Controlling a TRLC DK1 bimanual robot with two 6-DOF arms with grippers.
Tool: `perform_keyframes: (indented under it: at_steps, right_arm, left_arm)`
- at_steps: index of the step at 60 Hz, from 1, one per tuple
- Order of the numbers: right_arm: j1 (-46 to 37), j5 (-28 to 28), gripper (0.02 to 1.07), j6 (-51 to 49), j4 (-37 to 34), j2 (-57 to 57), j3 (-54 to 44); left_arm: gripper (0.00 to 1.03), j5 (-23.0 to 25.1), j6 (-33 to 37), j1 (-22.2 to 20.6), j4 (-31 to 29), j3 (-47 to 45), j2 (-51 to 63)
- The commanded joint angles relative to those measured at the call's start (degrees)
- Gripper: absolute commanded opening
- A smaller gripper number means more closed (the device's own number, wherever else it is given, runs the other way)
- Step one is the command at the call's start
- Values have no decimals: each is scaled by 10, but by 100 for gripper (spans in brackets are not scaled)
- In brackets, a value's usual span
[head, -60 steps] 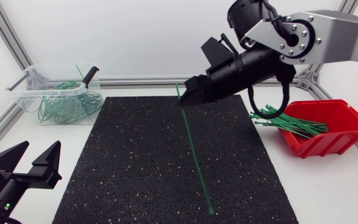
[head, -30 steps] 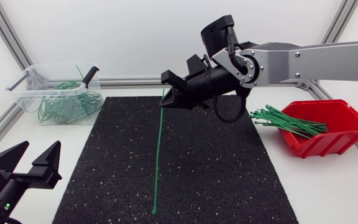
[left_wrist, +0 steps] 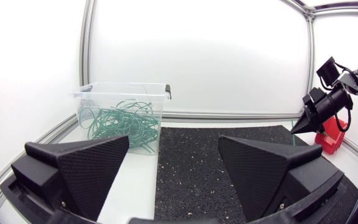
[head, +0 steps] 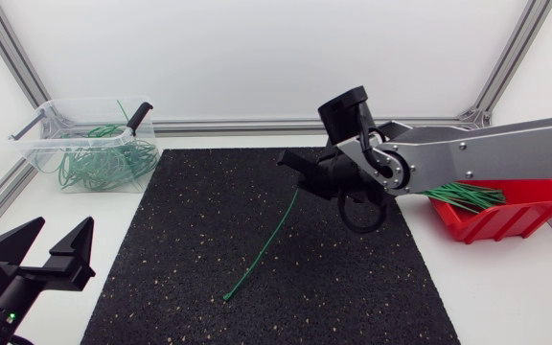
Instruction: Take a green cable tie from the red box, thread the tail through the head to close it, then place it in the transparent bin on the left.
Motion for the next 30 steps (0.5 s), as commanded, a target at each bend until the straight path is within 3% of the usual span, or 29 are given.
perform_keyframes:
  at_steps: [1,10,15,30]
  right_arm:
    - [6,14,8,11,-11,-21,-22]
    - [5,16,8,-41,-31,-35,-38]
    - [0,12,35,-52,-47,-46,-39]
    - [-1,-3,85,-115,-126,-95,-44]
  left_arm:
    - [100,5,-4,-1,-38,-18,-4]
    - [100,5,-4,-2,-38,-18,-4]
    - [100,5,-4,-1,-38,-18,-4]
    - [100,5,-4,0,-38,-18,-4]
